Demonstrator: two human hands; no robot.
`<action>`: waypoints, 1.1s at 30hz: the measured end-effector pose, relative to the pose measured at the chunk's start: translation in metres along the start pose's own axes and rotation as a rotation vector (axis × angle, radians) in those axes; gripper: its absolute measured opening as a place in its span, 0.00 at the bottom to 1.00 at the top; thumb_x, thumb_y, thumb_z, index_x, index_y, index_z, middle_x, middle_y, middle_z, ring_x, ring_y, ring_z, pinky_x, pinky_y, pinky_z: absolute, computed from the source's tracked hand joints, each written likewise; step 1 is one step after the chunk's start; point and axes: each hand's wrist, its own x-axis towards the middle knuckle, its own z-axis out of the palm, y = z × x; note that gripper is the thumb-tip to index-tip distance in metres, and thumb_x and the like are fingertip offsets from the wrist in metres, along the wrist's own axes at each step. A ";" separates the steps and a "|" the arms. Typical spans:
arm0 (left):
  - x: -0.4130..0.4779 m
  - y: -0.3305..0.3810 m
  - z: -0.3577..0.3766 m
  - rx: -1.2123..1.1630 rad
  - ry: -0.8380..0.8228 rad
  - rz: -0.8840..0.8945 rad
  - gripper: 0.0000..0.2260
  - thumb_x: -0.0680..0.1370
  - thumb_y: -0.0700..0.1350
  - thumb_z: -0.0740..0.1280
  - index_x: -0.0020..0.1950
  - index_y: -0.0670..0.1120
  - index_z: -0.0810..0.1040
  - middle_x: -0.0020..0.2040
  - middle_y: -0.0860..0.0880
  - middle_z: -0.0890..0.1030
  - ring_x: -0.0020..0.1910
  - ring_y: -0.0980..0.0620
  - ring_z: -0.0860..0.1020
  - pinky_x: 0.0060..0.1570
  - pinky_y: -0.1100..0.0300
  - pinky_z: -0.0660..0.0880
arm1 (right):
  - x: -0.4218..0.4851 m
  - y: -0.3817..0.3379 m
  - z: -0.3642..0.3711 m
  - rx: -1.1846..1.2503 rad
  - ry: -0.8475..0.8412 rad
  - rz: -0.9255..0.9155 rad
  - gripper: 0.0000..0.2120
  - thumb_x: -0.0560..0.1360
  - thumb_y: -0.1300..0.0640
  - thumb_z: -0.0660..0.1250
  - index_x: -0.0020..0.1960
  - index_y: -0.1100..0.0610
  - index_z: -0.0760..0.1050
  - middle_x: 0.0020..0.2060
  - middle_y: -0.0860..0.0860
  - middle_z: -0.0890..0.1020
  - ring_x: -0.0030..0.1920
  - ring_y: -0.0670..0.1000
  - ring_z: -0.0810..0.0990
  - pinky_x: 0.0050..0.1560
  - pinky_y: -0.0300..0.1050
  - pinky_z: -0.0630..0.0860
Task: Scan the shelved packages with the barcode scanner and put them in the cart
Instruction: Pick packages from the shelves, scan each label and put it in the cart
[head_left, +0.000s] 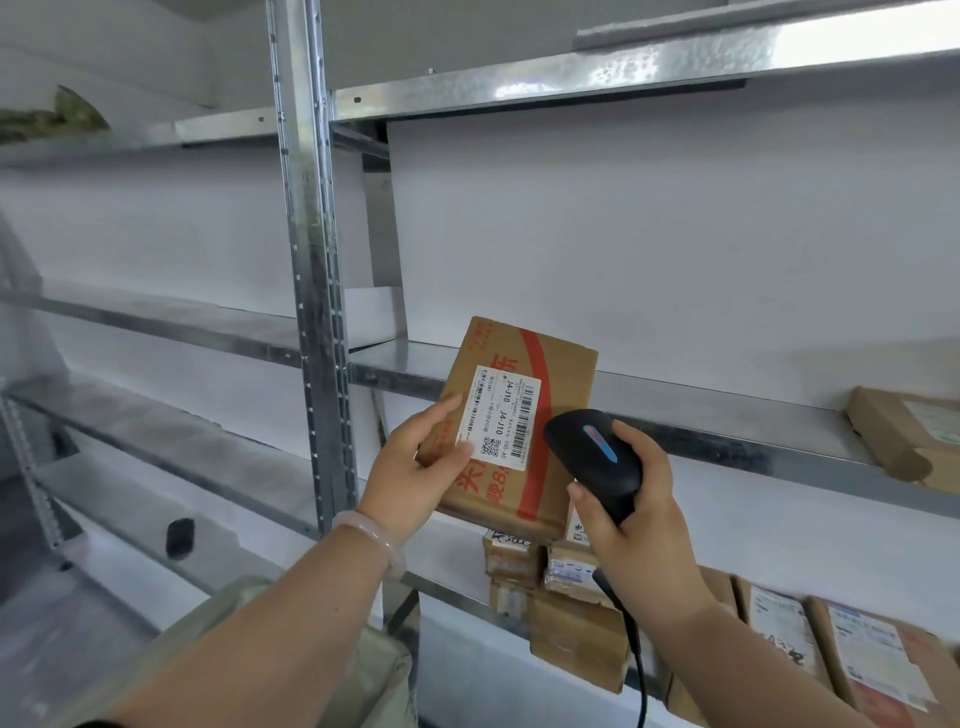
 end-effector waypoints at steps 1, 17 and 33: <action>0.000 0.000 -0.003 0.013 0.004 0.000 0.22 0.77 0.43 0.71 0.66 0.65 0.75 0.64 0.58 0.78 0.60 0.57 0.79 0.56 0.55 0.80 | 0.000 0.001 0.002 -0.003 -0.012 0.007 0.28 0.75 0.57 0.70 0.64 0.34 0.60 0.56 0.35 0.74 0.53 0.34 0.77 0.44 0.28 0.76; -0.041 -0.018 -0.105 0.302 0.015 -0.164 0.20 0.78 0.38 0.69 0.58 0.64 0.78 0.56 0.64 0.80 0.53 0.64 0.81 0.54 0.65 0.78 | -0.015 -0.006 0.023 -0.127 -0.557 -0.096 0.28 0.72 0.52 0.74 0.63 0.33 0.62 0.53 0.31 0.75 0.54 0.39 0.78 0.54 0.40 0.78; -0.119 -0.046 -0.172 0.411 0.152 -0.375 0.18 0.77 0.43 0.71 0.58 0.67 0.80 0.61 0.58 0.80 0.55 0.55 0.82 0.60 0.51 0.79 | -0.040 -0.030 0.077 -0.175 -0.868 -0.191 0.25 0.74 0.44 0.70 0.57 0.26 0.56 0.47 0.38 0.78 0.38 0.36 0.79 0.38 0.32 0.75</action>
